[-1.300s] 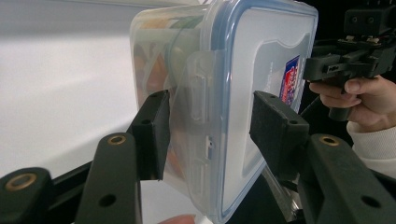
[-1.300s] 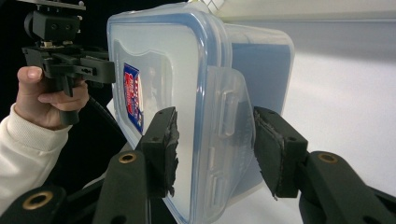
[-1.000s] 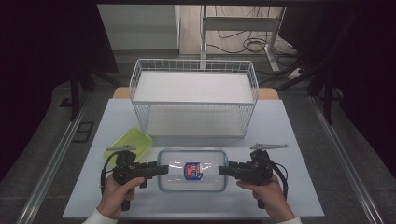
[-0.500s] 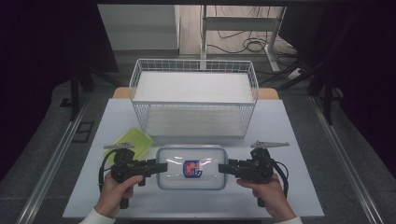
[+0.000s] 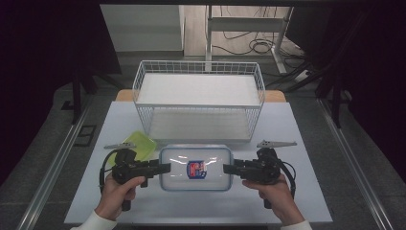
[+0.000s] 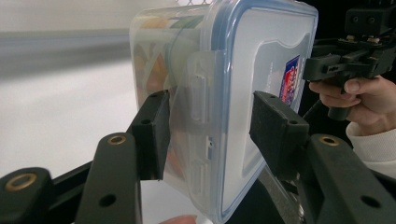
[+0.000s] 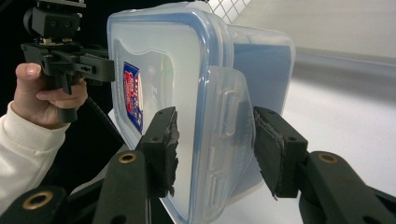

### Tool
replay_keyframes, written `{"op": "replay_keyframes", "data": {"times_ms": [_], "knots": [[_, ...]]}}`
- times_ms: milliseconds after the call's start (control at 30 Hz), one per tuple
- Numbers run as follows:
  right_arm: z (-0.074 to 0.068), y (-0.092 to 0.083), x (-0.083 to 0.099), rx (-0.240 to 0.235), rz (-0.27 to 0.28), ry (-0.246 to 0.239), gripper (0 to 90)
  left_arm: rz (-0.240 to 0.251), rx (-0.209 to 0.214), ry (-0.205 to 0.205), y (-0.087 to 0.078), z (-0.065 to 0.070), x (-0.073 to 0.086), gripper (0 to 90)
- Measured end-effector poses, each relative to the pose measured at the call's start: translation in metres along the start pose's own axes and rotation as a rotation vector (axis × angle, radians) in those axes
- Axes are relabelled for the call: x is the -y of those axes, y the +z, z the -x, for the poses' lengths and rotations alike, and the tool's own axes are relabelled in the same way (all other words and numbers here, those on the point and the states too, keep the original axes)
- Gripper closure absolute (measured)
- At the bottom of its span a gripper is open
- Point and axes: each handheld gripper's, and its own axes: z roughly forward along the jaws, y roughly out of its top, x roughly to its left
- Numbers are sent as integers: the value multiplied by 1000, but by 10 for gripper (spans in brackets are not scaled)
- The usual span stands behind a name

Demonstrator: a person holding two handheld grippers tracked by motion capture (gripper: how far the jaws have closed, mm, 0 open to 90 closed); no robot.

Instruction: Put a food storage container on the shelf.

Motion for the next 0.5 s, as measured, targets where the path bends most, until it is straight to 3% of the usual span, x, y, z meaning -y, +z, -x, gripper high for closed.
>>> {"op": "replay_keyframes", "data": {"times_ms": [500], "knots": [[-4,-9,-20,2,20,-25,515,15,-2,24,-5,9,-21,490]]}}
